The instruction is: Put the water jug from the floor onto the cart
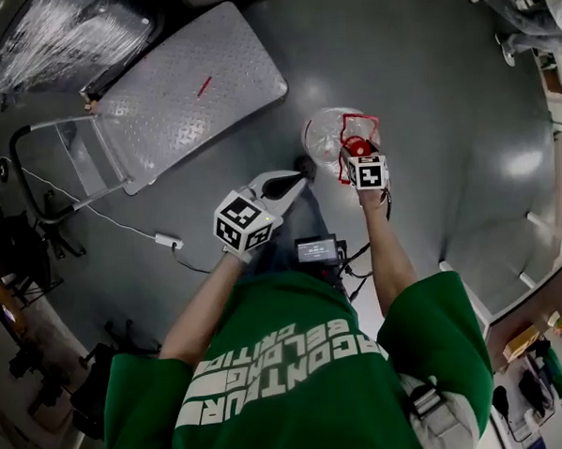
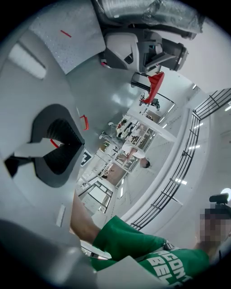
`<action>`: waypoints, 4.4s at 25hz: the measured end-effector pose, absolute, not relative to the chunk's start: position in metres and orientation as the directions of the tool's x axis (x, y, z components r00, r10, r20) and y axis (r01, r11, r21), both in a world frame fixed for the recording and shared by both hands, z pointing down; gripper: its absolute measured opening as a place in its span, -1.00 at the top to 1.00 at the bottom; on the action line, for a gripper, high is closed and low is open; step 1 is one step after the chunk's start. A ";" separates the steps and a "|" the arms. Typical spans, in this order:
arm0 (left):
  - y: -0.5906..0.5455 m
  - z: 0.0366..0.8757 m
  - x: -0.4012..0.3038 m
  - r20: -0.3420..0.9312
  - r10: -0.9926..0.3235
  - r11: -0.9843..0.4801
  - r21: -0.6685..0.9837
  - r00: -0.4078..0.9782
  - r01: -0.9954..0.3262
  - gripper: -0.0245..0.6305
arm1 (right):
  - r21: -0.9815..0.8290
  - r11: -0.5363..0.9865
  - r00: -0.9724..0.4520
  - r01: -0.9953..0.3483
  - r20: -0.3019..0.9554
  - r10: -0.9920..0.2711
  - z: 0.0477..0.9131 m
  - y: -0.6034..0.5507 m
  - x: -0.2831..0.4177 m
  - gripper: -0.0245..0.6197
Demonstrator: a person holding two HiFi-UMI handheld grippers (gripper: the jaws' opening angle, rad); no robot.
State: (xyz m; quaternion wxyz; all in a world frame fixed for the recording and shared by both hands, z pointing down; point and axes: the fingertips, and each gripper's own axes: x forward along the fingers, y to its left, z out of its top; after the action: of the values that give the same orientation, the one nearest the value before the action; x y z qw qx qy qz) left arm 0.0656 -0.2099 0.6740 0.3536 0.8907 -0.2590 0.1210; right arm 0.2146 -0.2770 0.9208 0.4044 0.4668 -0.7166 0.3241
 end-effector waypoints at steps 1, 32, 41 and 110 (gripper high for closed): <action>-0.211 0.666 0.062 0.389 -0.387 -0.621 0.560 0.836 -0.548 0.90 | -0.082 0.365 -0.246 -0.927 0.869 -0.430 0.903 -0.282 0.211 -0.01; -0.280 0.542 0.017 0.210 -0.650 -0.594 0.459 0.731 -0.660 0.90 | 0.009 0.635 -0.532 -0.773 0.535 -0.656 0.620 -0.422 0.133 -0.01; -0.285 0.545 -0.021 0.197 -0.741 -0.506 0.464 0.642 -0.727 0.90 | 0.006 0.700 -0.574 -0.714 0.567 -0.591 0.633 -0.450 0.110 -0.01; -0.297 0.580 -0.362 0.311 -0.913 -0.052 0.555 0.265 -0.830 0.90 | -0.021 0.930 -0.611 -0.367 0.760 -0.224 0.766 -0.522 -0.274 -0.01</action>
State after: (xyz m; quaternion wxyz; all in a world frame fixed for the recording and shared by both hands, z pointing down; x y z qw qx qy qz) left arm -0.3625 -0.2969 0.5802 0.3324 0.7226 -0.6029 -0.0619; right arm -0.2745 -0.5216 0.7661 0.4090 0.1656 -0.8931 0.0876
